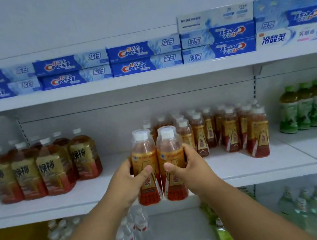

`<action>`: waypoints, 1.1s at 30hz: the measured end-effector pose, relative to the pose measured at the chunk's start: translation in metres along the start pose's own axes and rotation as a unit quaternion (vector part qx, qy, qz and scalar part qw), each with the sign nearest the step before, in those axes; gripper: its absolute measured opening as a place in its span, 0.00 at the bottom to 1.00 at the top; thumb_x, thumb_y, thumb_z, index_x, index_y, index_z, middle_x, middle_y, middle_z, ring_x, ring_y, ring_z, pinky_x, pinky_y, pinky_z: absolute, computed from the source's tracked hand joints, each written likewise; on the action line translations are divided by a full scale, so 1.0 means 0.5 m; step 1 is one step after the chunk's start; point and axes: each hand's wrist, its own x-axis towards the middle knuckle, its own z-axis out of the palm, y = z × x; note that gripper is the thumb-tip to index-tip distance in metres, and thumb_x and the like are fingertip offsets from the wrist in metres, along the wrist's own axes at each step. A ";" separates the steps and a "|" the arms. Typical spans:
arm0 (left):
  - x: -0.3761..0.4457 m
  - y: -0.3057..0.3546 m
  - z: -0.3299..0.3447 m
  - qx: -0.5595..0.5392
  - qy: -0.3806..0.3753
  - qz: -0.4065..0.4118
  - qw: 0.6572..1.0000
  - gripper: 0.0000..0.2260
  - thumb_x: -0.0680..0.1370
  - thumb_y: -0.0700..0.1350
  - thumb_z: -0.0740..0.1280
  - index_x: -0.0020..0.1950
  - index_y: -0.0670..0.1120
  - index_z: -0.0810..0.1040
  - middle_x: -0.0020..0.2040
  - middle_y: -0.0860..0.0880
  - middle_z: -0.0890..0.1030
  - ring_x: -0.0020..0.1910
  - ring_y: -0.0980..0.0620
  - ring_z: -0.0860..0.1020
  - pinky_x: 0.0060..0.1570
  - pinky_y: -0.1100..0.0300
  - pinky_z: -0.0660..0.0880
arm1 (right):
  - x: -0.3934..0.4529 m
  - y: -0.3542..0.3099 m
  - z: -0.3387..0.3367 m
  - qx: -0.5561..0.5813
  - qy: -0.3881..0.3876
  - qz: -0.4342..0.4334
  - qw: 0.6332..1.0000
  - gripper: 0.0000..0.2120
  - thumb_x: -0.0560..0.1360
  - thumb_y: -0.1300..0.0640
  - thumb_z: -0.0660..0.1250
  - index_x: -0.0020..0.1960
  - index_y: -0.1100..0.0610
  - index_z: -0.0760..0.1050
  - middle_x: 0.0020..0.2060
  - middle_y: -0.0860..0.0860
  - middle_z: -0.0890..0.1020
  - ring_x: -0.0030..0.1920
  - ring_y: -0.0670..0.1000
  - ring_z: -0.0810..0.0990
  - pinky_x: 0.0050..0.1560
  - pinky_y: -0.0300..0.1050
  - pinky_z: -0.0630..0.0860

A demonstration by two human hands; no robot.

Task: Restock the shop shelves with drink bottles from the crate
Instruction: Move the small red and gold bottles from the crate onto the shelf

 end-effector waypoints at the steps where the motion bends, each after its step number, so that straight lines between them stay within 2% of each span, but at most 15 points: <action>1: 0.022 -0.007 -0.009 0.007 -0.002 -0.008 1.000 0.14 0.75 0.52 0.74 0.59 0.59 0.78 0.52 0.57 0.86 0.53 0.55 0.84 0.56 0.50 0.81 | 0.018 0.006 0.013 -0.014 0.008 0.007 1.000 0.22 0.73 0.51 0.76 0.64 0.43 0.73 0.53 0.41 0.85 0.54 0.41 0.84 0.57 0.48 0.81; 5: 0.103 -0.055 -0.048 0.016 -0.016 -0.026 0.999 0.15 0.77 0.50 0.74 0.62 0.59 0.77 0.54 0.54 0.85 0.55 0.52 0.83 0.58 0.48 0.80 | 0.092 0.035 0.064 -0.057 0.017 0.017 0.998 0.23 0.73 0.51 0.76 0.65 0.42 0.72 0.52 0.38 0.84 0.53 0.38 0.83 0.56 0.43 0.80; 8: 0.143 -0.077 -0.059 0.016 -0.020 -0.021 0.999 0.12 0.77 0.50 0.74 0.56 0.61 0.78 0.51 0.56 0.86 0.53 0.54 0.84 0.53 0.54 0.81 | 0.124 0.052 0.074 -0.057 0.007 0.027 0.998 0.21 0.74 0.52 0.75 0.62 0.39 0.72 0.51 0.35 0.84 0.52 0.35 0.82 0.49 0.33 0.78; 10: 0.169 -0.094 -0.054 0.027 -0.035 -0.025 0.999 0.12 0.77 0.49 0.75 0.57 0.60 0.78 0.52 0.56 0.86 0.54 0.53 0.84 0.56 0.51 0.81 | 0.139 0.071 0.071 -0.067 0.010 0.047 0.997 0.21 0.75 0.52 0.75 0.63 0.38 0.71 0.50 0.32 0.83 0.52 0.32 0.81 0.45 0.28 0.76; 12: 0.179 -0.106 -0.046 0.028 -0.040 -0.033 0.998 0.12 0.77 0.48 0.75 0.57 0.60 0.78 0.53 0.56 0.86 0.55 0.53 0.84 0.59 0.48 0.80 | 0.145 0.088 0.067 -0.077 0.008 0.065 0.995 0.23 0.75 0.51 0.74 0.67 0.40 0.71 0.52 0.33 0.83 0.53 0.33 0.80 0.51 0.32 0.77; 14: 0.189 -0.117 -0.034 0.021 -0.040 -0.037 0.998 0.13 0.77 0.47 0.74 0.56 0.62 0.78 0.54 0.56 0.85 0.56 0.52 0.83 0.60 0.45 0.80 | 0.157 0.108 0.061 -0.081 0.013 0.073 0.994 0.25 0.75 0.50 0.74 0.69 0.41 0.70 0.54 0.36 0.83 0.56 0.37 0.81 0.60 0.43 0.79; 16: 0.204 -0.123 -0.027 0.024 -0.035 -0.038 0.998 0.13 0.77 0.48 0.74 0.56 0.63 0.77 0.55 0.57 0.85 0.57 0.52 0.82 0.61 0.44 0.79 | 0.170 0.114 0.058 -0.083 0.021 0.079 0.993 0.26 0.75 0.50 0.74 0.70 0.40 0.69 0.56 0.38 0.83 0.59 0.40 0.80 0.65 0.51 0.77; 21: 0.236 -0.129 -0.018 0.031 -0.056 -0.043 0.997 0.16 0.77 0.51 0.73 0.64 0.60 0.76 0.59 0.56 0.84 0.61 0.51 0.81 0.64 0.42 0.77 | 0.190 0.112 0.047 -0.153 0.002 0.068 0.986 0.31 0.77 0.48 0.72 0.75 0.41 0.62 0.61 0.39 0.80 0.63 0.43 0.78 0.68 0.55 0.75; 23: 0.241 -0.133 -0.017 0.031 -0.052 -0.045 0.997 0.17 0.78 0.50 0.73 0.65 0.59 0.75 0.60 0.55 0.83 0.61 0.50 0.81 0.64 0.40 0.76 | 0.191 0.107 0.046 -0.237 0.006 0.051 0.970 0.32 0.76 0.41 0.70 0.75 0.44 0.61 0.63 0.42 0.79 0.64 0.46 0.77 0.66 0.55 0.76; 24: 0.243 -0.138 -0.017 0.031 -0.051 -0.046 0.997 0.18 0.78 0.50 0.73 0.66 0.59 0.75 0.60 0.55 0.83 0.61 0.50 0.81 0.64 0.40 0.76 | 0.184 0.105 0.049 -0.303 0.030 0.047 0.951 0.32 0.75 0.36 0.67 0.74 0.45 0.62 0.63 0.44 0.77 0.63 0.47 0.77 0.64 0.54 0.76; 26: 0.247 -0.145 -0.015 0.027 -0.051 -0.043 0.997 0.18 0.77 0.51 0.73 0.65 0.60 0.75 0.60 0.55 0.83 0.62 0.49 0.80 0.65 0.39 0.76 | 0.160 0.108 0.061 -0.404 0.133 0.039 0.904 0.29 0.74 0.32 0.64 0.68 0.46 0.65 0.59 0.44 0.76 0.58 0.48 0.77 0.55 0.47 0.78; 28: 0.251 -0.152 -0.013 0.020 -0.049 -0.044 0.998 0.16 0.77 0.51 0.73 0.62 0.64 0.76 0.59 0.56 0.84 0.61 0.50 0.81 0.64 0.40 0.76 | 0.122 0.124 0.093 -0.384 0.194 0.026 0.902 0.15 0.76 0.37 0.66 0.55 0.41 0.64 0.48 0.40 0.76 0.47 0.44 0.78 0.42 0.37 0.75; 30: 0.253 -0.157 -0.011 0.015 -0.042 -0.042 0.998 0.15 0.77 0.51 0.73 0.57 0.69 0.76 0.56 0.59 0.84 0.59 0.52 0.81 0.63 0.41 0.78 | 0.097 0.141 0.133 -0.355 0.162 0.022 0.920 0.10 0.79 0.43 0.65 0.47 0.41 0.63 0.41 0.41 0.76 0.41 0.41 0.77 0.38 0.36 0.75; 33: 0.257 -0.164 -0.004 0.016 -0.028 -0.034 0.999 0.17 0.77 0.50 0.74 0.53 0.74 0.75 0.53 0.61 0.85 0.58 0.54 0.81 0.62 0.42 0.78 | 0.102 0.155 0.162 -0.364 0.140 0.010 0.921 0.08 0.83 0.46 0.59 0.46 0.45 0.65 0.40 0.43 0.75 0.40 0.44 0.75 0.39 0.42 0.75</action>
